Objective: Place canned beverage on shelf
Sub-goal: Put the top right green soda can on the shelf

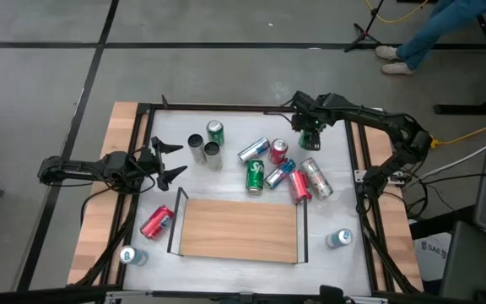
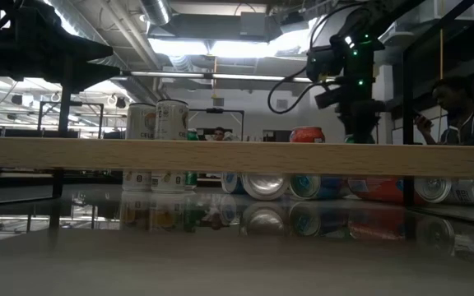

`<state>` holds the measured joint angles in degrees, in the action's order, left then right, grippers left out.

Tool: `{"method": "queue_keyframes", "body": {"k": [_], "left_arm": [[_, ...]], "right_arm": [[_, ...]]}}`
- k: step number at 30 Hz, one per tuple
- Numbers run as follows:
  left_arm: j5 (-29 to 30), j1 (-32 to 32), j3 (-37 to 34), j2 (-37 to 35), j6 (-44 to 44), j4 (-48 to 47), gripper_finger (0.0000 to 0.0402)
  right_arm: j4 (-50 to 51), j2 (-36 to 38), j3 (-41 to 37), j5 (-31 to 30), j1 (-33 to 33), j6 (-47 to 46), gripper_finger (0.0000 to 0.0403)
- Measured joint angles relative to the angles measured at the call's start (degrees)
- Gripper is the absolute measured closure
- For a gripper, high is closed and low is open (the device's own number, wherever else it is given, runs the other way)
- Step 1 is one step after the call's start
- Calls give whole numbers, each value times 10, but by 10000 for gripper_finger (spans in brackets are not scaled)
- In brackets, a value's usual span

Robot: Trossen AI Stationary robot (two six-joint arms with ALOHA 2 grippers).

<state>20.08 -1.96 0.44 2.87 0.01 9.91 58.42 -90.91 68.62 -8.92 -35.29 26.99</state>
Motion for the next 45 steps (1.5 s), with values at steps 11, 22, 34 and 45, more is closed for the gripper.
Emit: {"method": "queue_keyframes", "body": {"k": [11, 22, 34, 45], "left_arm": [[0, 0, 0, 0, 0, 0, 47], [0, 0, 0, 0, 0, 0, 47], [0, 0, 0, 0, 0, 0, 47], [0, 0, 0, 0, 0, 0, 47]], "right_arm": [[0, 0, 0, -16, 0, -300, 101], [-5, -1, -1, -10, 0, -298, 79], [-5, -1, -1, 0, 0, -297, 33], [23, -1, 40, -10, 0, -234, 18]]}}
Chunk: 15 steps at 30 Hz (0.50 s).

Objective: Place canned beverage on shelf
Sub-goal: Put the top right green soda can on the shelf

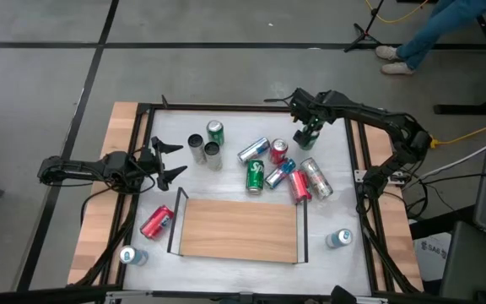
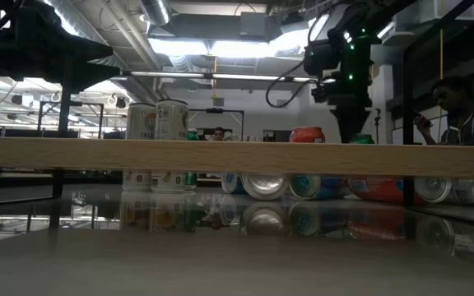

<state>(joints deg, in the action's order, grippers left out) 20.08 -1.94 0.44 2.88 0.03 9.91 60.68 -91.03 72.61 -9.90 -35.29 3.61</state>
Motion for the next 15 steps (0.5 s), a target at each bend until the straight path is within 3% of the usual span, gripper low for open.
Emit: {"method": "queue_keyframes", "body": {"k": [8, 15], "left_arm": [[0, 0, 0, 0, 0, 0, 47], [0, 0, 0, 0, 0, 0, 47]], "right_arm": [[89, 1, 62, 5, 0, 205, 17], [112, 1, 56, 34, 0, 330, 17]]}}
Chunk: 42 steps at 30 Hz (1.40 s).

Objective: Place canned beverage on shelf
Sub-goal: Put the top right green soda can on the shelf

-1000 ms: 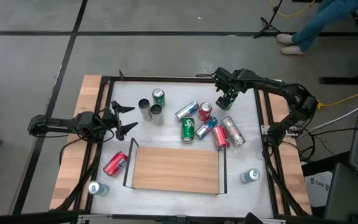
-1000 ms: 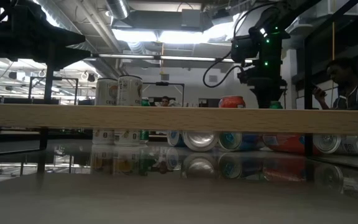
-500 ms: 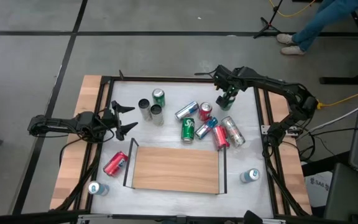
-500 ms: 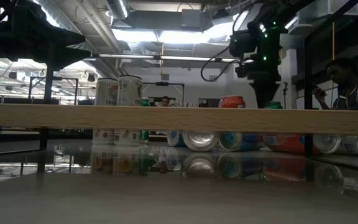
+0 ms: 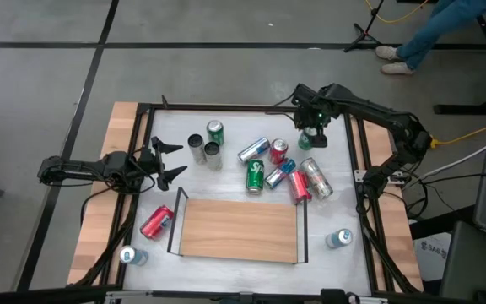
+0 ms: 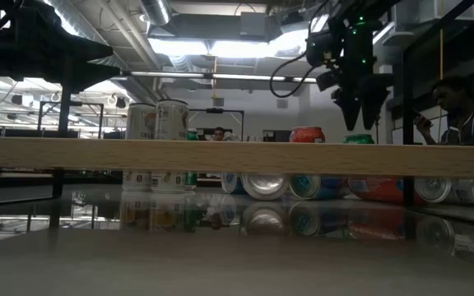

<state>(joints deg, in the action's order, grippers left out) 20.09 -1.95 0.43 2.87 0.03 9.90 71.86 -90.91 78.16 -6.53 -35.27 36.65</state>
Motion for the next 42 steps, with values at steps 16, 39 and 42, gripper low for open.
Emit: {"method": "queue_keyframes", "body": {"k": [16, 39, 42], "left_arm": [[0, 0, 0, 0, 0, 0, 47], [0, 0, 0, 0, 0, 0, 47], [0, 0, 0, 0, 0, 0, 47]], "right_arm": [[-65, 0, -65, -30, -2, 26, 17], [-140, 0, -134, -34, 0, 10, 50], [-142, 1, -134, -29, 0, 10, 85]]}}
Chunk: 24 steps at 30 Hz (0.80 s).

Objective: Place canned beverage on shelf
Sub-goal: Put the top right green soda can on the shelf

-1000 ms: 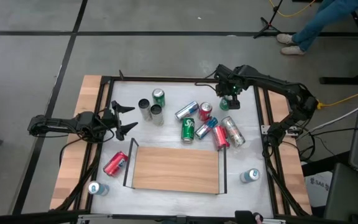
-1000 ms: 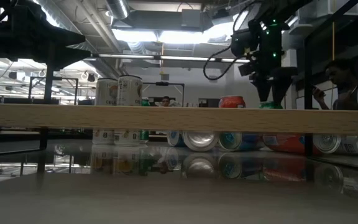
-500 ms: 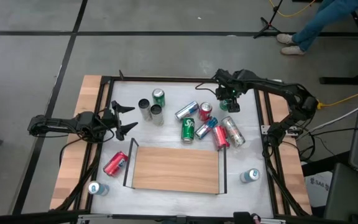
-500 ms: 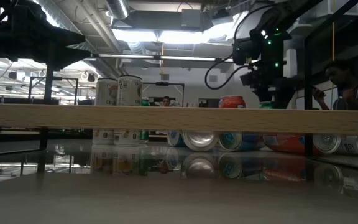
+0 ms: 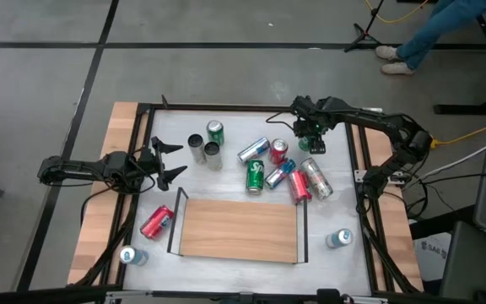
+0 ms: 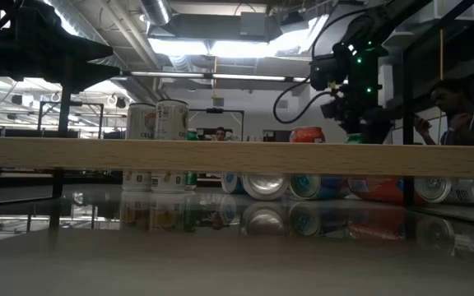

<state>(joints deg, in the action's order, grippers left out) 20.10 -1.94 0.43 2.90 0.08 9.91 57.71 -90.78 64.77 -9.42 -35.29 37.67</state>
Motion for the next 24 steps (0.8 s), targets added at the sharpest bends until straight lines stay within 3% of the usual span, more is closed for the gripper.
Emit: {"method": "queue_keyframes", "body": {"k": [4, 16, 24], "left_arm": [[0, 0, 0, 0, 0, 0, 47], [0, 0, 0, 0, 0, 0, 47], [0, 0, 0, 0, 0, 0, 47]], "right_arm": [[-4, 0, 0, 4, 0, 0, 113], [-3, 0, 2, 13, 0, -13, 108], [64, -2, 62, 19, 1, -20, 109]]}}
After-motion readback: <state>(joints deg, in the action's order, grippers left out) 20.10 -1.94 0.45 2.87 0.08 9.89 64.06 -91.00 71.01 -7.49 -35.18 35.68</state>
